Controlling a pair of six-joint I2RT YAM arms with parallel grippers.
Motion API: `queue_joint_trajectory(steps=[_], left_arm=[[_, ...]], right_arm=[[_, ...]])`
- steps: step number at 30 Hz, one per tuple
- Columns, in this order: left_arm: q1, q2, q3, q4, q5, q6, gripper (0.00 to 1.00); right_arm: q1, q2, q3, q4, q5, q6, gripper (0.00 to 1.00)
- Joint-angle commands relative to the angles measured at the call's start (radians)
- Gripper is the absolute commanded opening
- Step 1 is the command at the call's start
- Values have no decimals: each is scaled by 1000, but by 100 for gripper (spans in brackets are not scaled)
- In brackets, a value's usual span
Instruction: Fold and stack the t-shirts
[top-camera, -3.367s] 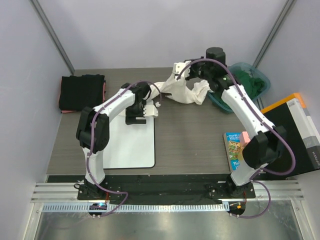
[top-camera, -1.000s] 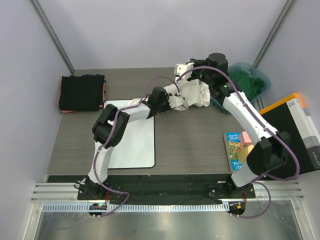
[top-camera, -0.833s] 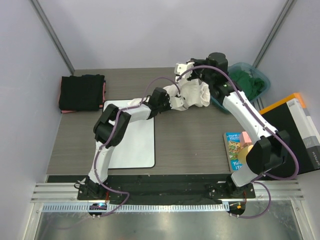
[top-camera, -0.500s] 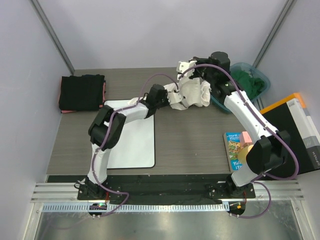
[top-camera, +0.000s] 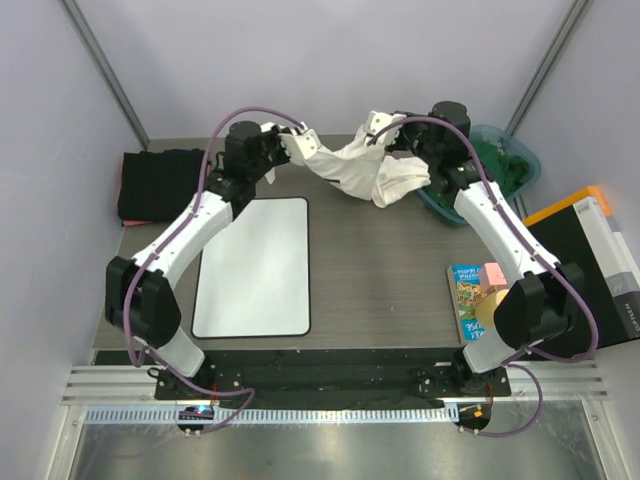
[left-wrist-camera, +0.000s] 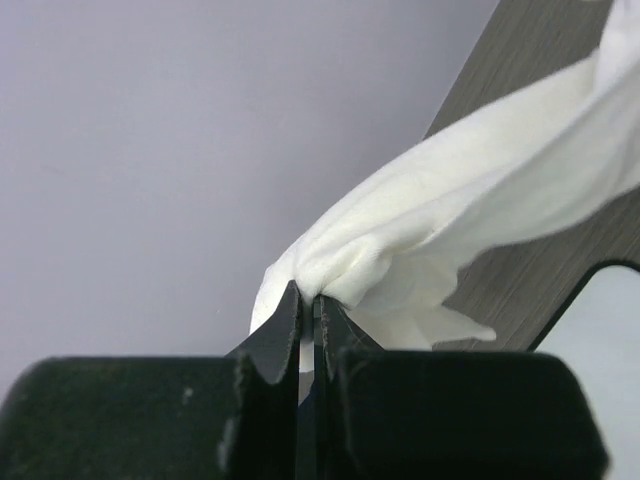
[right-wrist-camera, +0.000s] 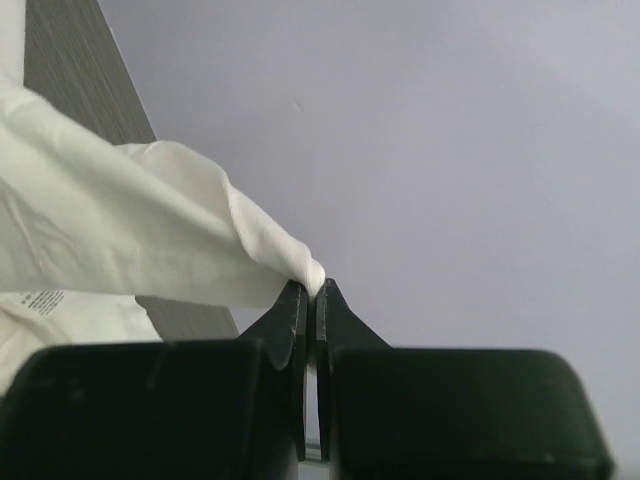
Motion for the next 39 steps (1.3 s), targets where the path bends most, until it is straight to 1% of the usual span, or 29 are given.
queue_joint_trajectory(steps=[1,2,5,8,10,12,15,21,27,31,33,36,39], left_arm=[[90,-141,8,-161,91,71,0],[97,-158,3,-187,99,80,0],[122,-257,-30,-253,98,110,0],[134,-313,-54,-289,108,133,0],[145,-353,-54,-315,116,142,0],[150,-382,-41,-335,121,153,0],[157,-406,-9,-364,142,162,0],[159,-451,41,-418,170,180,0],[160,-506,3,-448,180,190,0],[160,-537,-34,-455,194,190,0],[160,-549,-34,-453,203,186,0],[160,-564,-23,-448,211,173,0],[160,-583,-26,-409,214,167,0]], right_arm=[[-37,-93,8,39,-34,120,1],[-38,-100,4,47,-31,138,1],[-40,-138,-44,236,4,160,1],[-38,-153,-51,357,58,178,1],[-38,-153,-9,361,67,198,1],[-38,-158,39,321,60,247,1],[-34,-189,42,304,15,281,1],[17,-233,51,320,55,255,1],[45,-297,9,360,106,230,1],[54,-343,5,281,100,227,1],[57,-371,-25,238,75,206,1],[72,-437,-73,247,67,177,1],[88,-485,-111,307,96,158,1]])
